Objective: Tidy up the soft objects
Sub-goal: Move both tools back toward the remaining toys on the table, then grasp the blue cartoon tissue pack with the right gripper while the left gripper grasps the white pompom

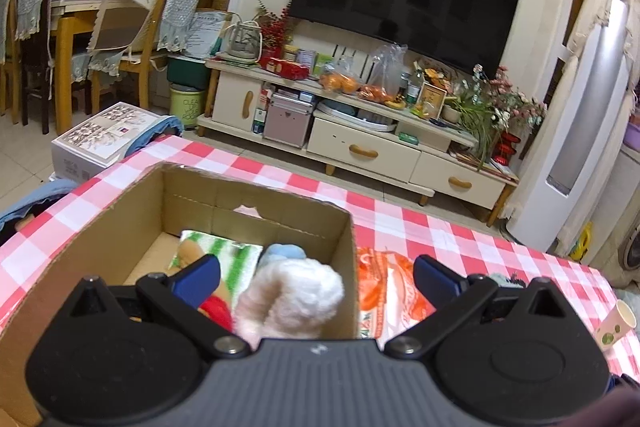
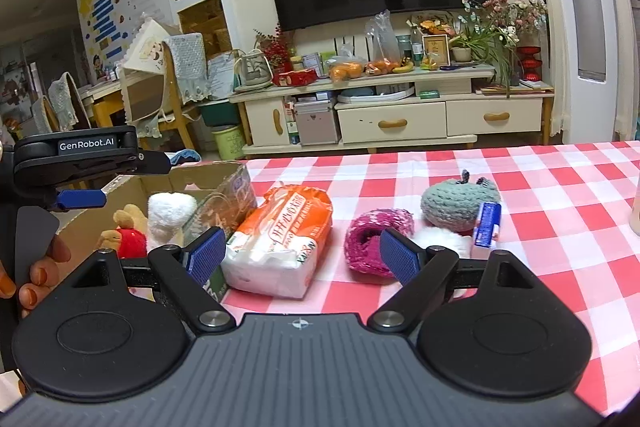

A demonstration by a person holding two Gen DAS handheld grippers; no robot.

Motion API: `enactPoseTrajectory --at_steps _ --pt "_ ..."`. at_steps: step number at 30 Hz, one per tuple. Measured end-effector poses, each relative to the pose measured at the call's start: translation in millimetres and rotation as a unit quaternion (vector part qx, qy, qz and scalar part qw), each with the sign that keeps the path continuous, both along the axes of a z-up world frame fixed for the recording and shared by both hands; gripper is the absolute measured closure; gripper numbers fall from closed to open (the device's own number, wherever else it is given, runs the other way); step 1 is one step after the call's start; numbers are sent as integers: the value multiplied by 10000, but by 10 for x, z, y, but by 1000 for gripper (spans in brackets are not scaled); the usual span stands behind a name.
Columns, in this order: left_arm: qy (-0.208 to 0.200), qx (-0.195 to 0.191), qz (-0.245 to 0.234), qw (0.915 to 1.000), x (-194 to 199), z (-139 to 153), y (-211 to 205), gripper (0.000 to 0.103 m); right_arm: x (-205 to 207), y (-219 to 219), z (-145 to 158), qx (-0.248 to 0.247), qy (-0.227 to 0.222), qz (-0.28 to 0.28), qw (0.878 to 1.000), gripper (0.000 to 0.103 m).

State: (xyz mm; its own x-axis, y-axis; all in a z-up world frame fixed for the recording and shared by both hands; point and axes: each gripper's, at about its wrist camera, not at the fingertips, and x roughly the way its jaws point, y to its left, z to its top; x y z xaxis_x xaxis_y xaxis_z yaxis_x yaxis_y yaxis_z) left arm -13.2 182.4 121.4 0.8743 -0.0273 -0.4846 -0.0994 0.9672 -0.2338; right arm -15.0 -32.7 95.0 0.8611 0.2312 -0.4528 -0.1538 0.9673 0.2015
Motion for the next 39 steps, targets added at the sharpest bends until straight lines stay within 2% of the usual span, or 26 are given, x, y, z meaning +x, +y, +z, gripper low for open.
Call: enactPoseTrajectory --at_steps 14,22,30,39 --pt "42 326 -353 9988 27 -39 -371 1 -90 -120 -63 56 -3 -411 9991 0" --pt "90 582 -677 9960 31 -103 -645 1 -45 -272 -159 262 84 -948 9951 0" --pt "245 874 -1099 9898 36 -218 -910 1 252 -504 -383 587 369 -1633 9841 0" --pt "452 1146 -1681 9780 67 -382 -1275 1 713 -609 -551 728 652 -1681 9809 0"
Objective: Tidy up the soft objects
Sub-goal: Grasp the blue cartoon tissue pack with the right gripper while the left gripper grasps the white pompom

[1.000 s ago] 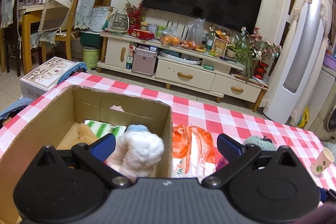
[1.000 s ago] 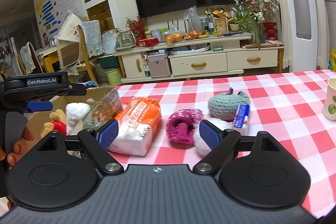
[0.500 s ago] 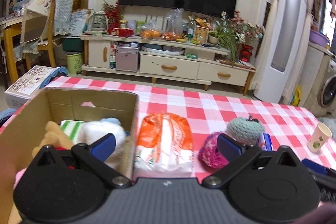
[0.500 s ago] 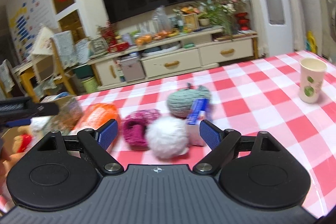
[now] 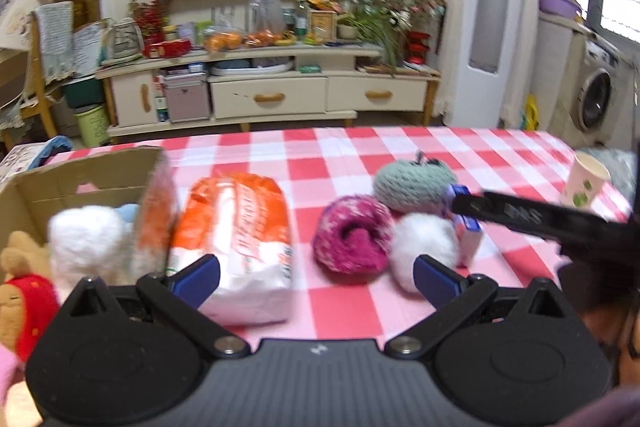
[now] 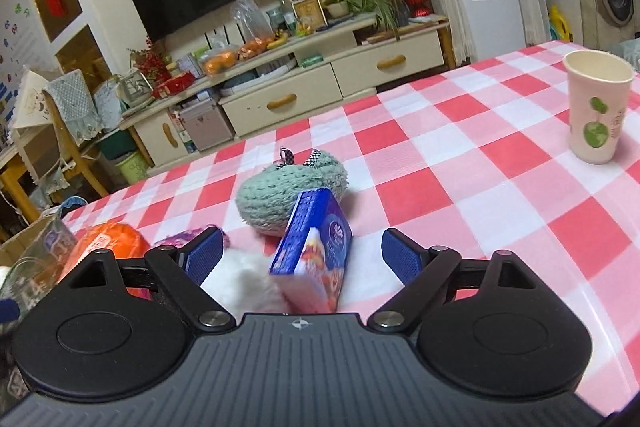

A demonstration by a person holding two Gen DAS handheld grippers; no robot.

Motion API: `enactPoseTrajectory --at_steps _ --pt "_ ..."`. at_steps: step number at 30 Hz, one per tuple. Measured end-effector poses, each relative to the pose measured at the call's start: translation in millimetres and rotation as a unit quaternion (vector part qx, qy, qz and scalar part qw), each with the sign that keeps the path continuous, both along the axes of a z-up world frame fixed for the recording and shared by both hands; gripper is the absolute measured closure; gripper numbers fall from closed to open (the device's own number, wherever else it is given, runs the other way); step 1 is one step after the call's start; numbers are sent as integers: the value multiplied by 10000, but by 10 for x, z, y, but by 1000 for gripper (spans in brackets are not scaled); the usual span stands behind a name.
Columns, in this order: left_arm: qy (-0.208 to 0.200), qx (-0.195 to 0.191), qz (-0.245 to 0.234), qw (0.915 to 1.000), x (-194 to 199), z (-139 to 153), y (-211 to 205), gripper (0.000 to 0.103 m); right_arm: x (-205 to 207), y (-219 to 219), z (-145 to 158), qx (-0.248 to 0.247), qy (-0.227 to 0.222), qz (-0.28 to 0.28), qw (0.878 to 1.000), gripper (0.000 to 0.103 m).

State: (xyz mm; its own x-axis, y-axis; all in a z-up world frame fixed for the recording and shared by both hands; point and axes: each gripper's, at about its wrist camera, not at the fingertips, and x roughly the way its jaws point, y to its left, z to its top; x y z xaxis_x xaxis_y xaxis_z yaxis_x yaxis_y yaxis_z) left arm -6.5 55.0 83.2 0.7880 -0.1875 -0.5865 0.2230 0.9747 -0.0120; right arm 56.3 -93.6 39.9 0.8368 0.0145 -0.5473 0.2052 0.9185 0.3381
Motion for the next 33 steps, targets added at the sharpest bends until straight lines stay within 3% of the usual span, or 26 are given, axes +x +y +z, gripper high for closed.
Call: enactPoseTrajectory --at_steps 8,14,23,33 --pt "217 77 -257 9994 88 -134 -270 1 220 -113 -157 -310 433 61 9986 0" --pt "393 67 -395 9984 159 -241 -480 1 149 -364 -146 -670 455 -71 9967 0" --pt "536 71 -572 9969 315 -395 -786 1 6 -629 -163 -207 459 31 9987 0" --pt "540 47 -309 9981 566 -529 -980 4 -9 -704 -171 -31 486 343 9982 0"
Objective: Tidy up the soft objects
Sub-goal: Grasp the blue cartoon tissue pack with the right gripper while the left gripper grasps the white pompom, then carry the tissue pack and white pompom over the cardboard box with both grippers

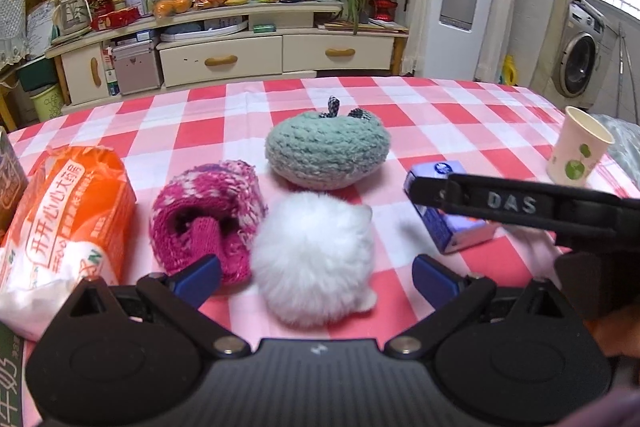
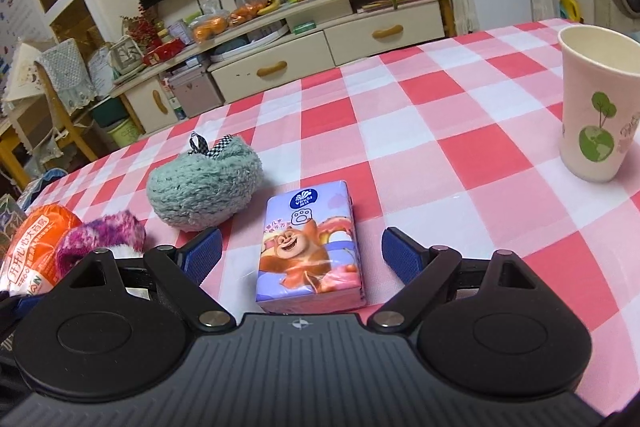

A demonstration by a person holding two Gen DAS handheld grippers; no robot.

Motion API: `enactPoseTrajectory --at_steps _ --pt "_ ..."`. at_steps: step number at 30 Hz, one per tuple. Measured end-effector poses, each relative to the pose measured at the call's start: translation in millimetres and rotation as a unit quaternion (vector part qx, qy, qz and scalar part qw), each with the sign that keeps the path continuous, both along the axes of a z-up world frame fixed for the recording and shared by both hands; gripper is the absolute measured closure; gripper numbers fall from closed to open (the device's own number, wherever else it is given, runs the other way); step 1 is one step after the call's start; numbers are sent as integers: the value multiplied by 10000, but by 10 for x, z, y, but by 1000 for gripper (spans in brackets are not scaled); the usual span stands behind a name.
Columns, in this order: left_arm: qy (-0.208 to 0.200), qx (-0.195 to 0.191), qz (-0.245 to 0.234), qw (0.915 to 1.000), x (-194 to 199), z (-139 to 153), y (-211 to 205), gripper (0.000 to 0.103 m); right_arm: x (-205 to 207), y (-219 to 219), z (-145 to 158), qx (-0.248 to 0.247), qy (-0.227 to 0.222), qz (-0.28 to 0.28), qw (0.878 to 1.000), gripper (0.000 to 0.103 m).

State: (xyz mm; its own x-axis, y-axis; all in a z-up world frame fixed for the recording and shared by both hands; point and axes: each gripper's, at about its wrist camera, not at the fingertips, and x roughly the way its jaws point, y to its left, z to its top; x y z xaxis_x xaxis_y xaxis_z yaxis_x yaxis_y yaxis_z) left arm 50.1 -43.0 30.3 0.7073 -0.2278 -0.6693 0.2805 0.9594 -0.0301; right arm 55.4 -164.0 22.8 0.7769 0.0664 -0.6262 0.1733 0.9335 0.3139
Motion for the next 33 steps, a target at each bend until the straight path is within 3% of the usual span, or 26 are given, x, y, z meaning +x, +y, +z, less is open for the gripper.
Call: enactPoseTrajectory --at_steps 4,9,12,14,16,18,20,33 --pt "-9 83 89 9999 55 -37 -51 16 -25 19 16 -129 0 98 9999 0" --pt "179 123 102 9997 104 -113 -85 44 -4 83 4 -495 37 262 9984 0" --pt "220 101 122 9996 111 -129 -70 50 12 88 -11 -683 54 250 9973 0" --pt "244 42 167 9996 123 -114 -47 53 15 73 -15 -700 38 218 9973 0" --pt "276 -51 225 9994 132 -105 -19 55 25 68 -24 -743 35 198 9970 9" --pt "294 -108 259 9992 137 -103 -2 56 25 63 -28 -749 2 199 9970 26" --pt "321 -164 282 9989 133 -100 16 57 29 66 -34 -769 -16 224 9968 38" --pt "353 -527 418 9971 65 0 208 58 -16 75 -16 -636 -212 439 9968 39"
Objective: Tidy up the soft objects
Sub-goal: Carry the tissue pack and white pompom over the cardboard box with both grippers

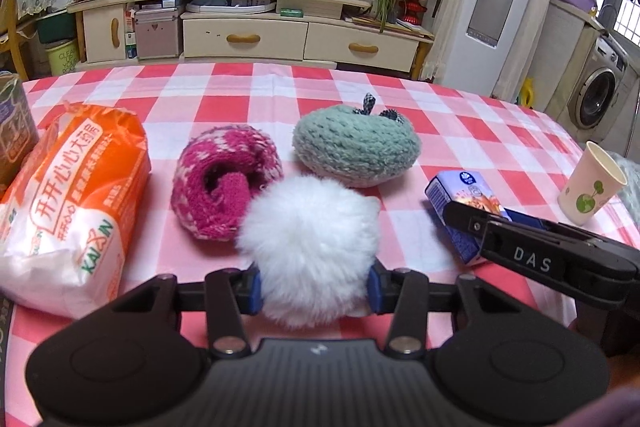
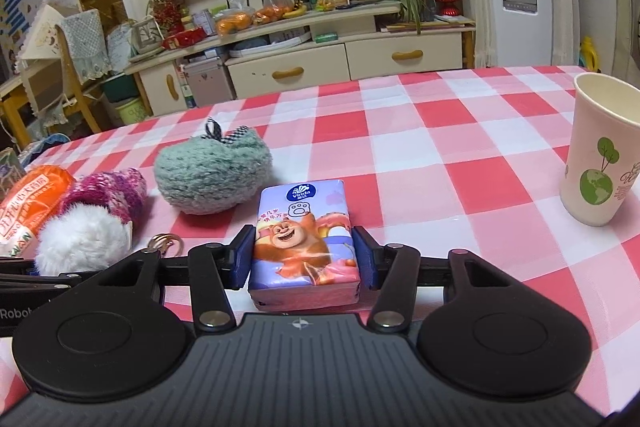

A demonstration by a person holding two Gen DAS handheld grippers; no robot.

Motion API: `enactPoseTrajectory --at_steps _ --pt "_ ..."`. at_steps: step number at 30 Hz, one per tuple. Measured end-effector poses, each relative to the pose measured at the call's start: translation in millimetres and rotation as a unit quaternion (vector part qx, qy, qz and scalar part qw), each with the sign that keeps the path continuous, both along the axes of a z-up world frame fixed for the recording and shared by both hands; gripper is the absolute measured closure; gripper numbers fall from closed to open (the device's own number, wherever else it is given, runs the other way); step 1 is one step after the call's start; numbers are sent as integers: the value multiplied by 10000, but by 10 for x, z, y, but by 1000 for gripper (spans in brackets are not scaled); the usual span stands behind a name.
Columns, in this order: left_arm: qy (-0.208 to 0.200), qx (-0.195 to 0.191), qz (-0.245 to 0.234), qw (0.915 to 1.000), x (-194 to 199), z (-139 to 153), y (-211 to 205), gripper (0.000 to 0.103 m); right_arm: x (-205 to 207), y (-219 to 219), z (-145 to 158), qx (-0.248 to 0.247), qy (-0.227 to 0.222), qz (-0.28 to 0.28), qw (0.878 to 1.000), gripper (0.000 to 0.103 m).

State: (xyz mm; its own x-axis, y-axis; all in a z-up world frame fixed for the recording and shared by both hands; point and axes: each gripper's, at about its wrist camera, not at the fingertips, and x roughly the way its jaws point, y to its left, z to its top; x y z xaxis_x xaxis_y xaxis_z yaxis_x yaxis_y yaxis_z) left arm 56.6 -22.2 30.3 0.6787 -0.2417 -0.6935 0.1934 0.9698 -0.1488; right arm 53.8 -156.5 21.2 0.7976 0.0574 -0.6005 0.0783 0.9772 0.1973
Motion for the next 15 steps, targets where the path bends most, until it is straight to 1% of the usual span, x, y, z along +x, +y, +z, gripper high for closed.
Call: enactPoseTrajectory --at_steps 15 --pt "-74 -290 -49 9995 -190 157 248 58 -172 218 154 -82 -351 259 9990 39"
